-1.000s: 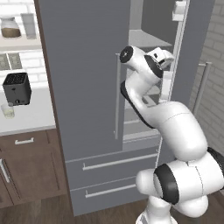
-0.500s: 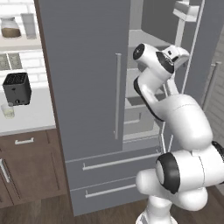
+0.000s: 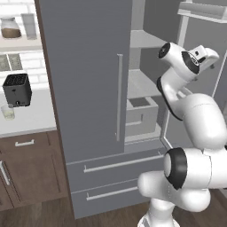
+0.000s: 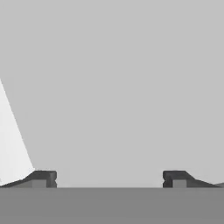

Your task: Grab a lemon wedge from the fridge and one ice cube from the ice bowl, and put them in the glass of lemonade.

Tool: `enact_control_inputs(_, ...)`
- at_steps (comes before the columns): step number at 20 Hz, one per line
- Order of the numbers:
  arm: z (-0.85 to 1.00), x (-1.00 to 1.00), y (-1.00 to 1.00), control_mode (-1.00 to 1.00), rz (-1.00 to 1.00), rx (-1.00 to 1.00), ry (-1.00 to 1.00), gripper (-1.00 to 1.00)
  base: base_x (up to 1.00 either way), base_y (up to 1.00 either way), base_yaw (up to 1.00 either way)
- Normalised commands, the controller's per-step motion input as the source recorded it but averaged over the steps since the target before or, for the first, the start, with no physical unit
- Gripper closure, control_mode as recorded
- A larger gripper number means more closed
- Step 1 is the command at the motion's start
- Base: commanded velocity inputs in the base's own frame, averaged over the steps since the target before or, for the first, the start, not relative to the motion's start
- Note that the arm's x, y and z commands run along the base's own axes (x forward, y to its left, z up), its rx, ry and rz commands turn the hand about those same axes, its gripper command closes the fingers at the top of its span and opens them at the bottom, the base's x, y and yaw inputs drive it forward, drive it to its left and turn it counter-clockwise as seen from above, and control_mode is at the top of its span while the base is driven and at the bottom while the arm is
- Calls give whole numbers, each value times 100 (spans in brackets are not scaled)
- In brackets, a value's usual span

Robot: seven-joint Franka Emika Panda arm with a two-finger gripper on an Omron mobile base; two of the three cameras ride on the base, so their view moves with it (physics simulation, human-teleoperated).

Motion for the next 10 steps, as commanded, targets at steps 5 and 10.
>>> enact_control_inputs(5,4,-13,-30,-100,-1,0,-1,-100,0,0,0)
enact_control_inputs(10,2,-19,44,-100,1,2,-10,-100,0,0,0)
